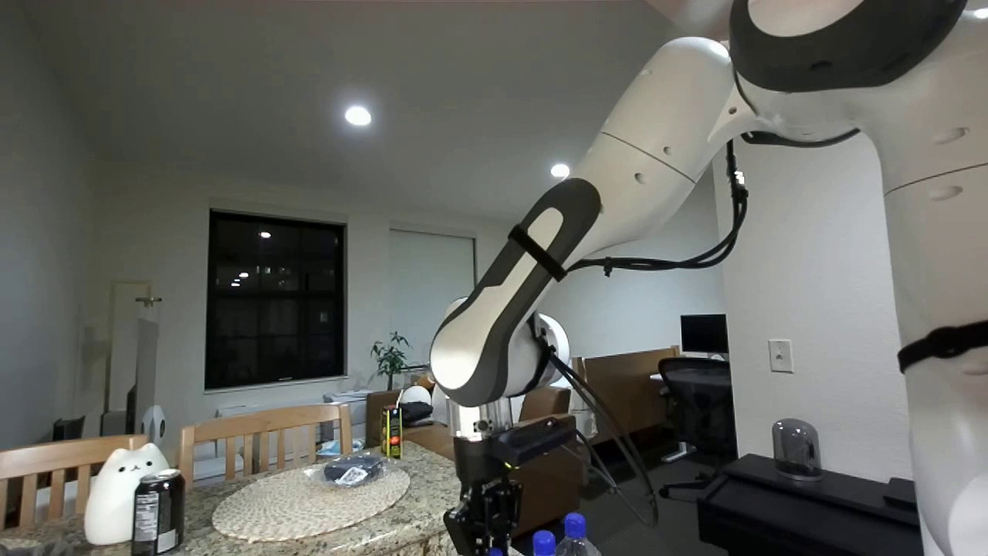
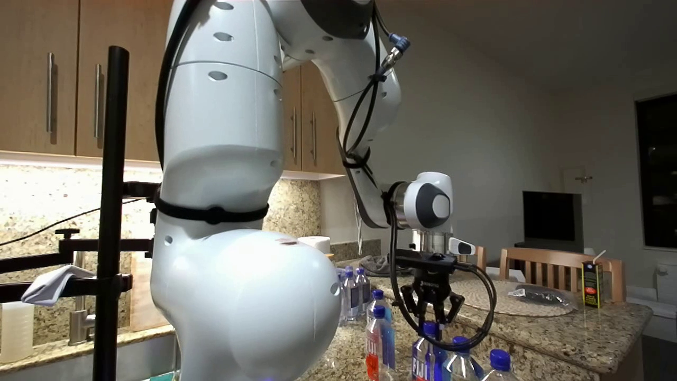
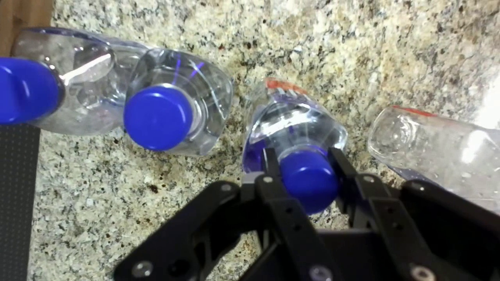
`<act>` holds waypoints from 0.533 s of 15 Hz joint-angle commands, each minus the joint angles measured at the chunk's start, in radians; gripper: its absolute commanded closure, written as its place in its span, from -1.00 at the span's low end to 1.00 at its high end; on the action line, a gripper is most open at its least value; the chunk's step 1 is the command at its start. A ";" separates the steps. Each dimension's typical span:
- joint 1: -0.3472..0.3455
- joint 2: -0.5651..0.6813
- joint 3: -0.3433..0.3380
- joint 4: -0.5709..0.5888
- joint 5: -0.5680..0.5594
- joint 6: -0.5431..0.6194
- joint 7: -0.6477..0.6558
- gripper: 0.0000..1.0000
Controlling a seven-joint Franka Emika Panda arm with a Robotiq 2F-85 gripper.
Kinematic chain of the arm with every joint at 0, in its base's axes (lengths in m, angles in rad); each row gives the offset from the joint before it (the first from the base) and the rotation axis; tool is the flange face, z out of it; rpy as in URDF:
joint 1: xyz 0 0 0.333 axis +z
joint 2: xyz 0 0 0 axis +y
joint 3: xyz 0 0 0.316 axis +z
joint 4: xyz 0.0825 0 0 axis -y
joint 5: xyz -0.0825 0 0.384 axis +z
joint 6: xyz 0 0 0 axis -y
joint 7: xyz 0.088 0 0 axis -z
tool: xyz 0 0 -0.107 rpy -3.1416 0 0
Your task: Arrange the bottles on the counter in a straight line
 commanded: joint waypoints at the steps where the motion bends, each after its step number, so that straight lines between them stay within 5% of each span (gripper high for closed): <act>1: -0.018 -0.036 0.000 -0.036 0.031 0.014 -0.091 0.70; 8: -0.018 -0.040 0.002 -0.030 0.007 -0.003 -0.132 0.70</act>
